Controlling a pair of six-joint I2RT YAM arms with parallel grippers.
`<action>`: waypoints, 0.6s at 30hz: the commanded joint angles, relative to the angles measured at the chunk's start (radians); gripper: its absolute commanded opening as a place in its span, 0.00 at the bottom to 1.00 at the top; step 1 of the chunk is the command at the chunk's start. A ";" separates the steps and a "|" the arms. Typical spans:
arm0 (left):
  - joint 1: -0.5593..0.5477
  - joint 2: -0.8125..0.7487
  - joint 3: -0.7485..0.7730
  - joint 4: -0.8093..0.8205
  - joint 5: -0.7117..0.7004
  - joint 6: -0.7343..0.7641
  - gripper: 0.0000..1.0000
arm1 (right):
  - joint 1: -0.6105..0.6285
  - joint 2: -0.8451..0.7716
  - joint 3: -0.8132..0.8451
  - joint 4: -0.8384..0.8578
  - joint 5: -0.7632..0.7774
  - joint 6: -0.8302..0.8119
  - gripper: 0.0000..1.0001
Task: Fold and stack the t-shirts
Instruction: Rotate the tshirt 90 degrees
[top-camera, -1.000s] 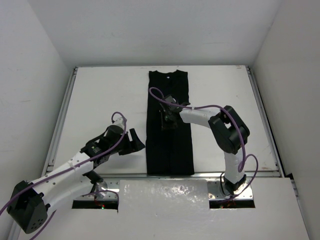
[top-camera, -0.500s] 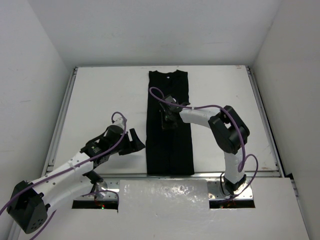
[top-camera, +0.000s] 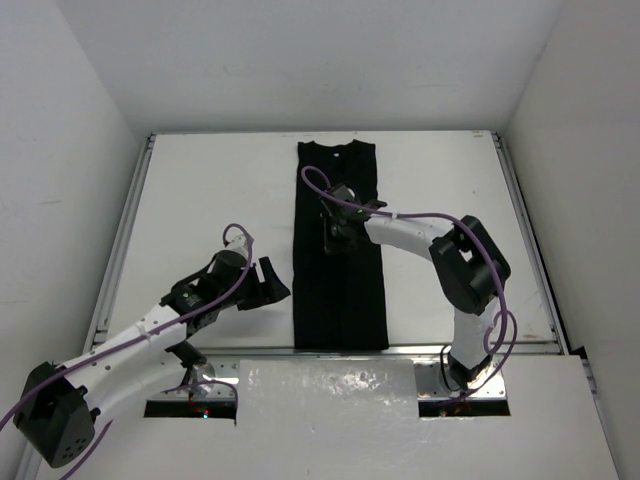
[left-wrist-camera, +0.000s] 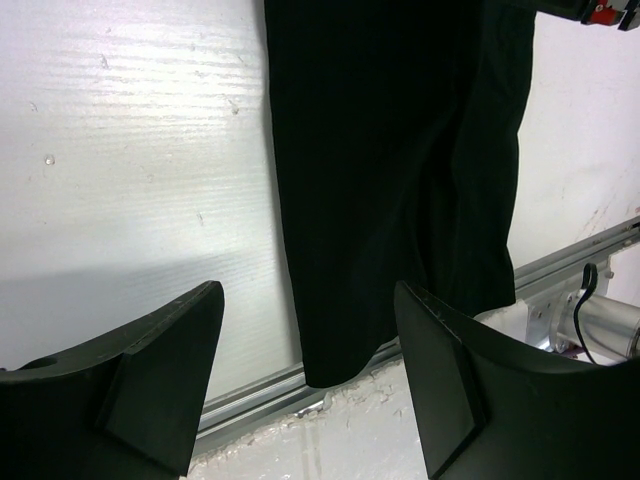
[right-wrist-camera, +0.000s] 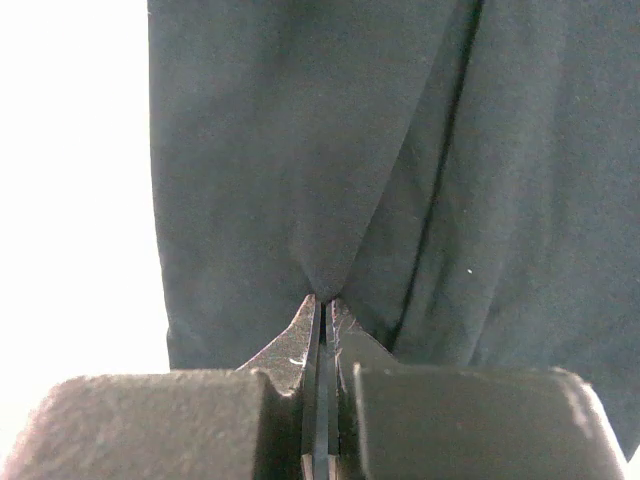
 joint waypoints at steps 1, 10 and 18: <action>-0.009 -0.021 0.004 0.038 0.009 0.012 0.68 | -0.012 -0.028 0.029 -0.021 0.029 -0.010 0.00; -0.008 -0.010 0.006 0.041 0.011 0.015 0.68 | -0.050 -0.060 -0.032 -0.017 0.054 -0.006 0.00; -0.009 0.001 0.009 0.039 0.014 0.015 0.68 | -0.058 -0.005 -0.032 0.012 -0.009 -0.015 0.18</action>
